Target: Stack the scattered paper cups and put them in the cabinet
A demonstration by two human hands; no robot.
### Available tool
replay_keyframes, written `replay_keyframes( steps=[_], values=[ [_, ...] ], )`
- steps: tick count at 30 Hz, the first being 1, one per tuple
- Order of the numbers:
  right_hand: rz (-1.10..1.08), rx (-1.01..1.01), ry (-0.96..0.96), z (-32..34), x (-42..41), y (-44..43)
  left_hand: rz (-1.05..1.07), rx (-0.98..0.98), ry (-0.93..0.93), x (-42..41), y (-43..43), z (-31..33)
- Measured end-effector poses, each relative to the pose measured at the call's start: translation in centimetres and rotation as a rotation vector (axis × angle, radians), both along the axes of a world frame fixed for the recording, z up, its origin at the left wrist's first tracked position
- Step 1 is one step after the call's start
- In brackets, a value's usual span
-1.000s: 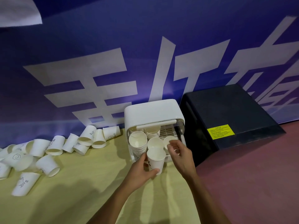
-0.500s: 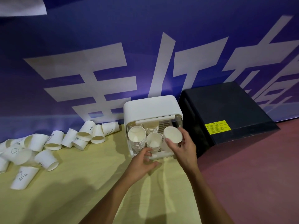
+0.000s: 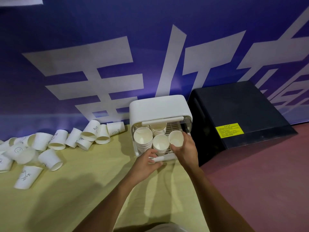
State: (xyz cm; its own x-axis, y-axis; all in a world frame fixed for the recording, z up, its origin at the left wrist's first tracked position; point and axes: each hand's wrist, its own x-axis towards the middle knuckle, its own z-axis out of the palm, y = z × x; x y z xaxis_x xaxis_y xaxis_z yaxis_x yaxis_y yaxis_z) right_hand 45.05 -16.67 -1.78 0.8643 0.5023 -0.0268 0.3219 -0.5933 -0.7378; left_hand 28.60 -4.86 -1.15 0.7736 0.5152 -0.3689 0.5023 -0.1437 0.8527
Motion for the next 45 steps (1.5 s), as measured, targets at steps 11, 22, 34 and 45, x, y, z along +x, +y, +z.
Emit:
replay_keyframes(
  steps=[11,22,34,45],
  values=[
    [0.031,-0.209,0.057,-2.4,1.5,0.8,-0.016,0.002,0.022,0.6,0.0,0.5],
    [-0.011,-0.184,0.114,-2.0,3.4,3.4,0.004,0.073,0.048,-1.2,0.2,1.8],
    [-0.033,-0.160,0.117,-1.8,2.2,3.0,0.084,0.076,0.041,-2.1,0.4,2.1],
    [-0.036,0.061,0.002,3.7,-13.3,3.1,0.086,0.025,-0.025,-8.4,4.9,4.3]
  ],
)
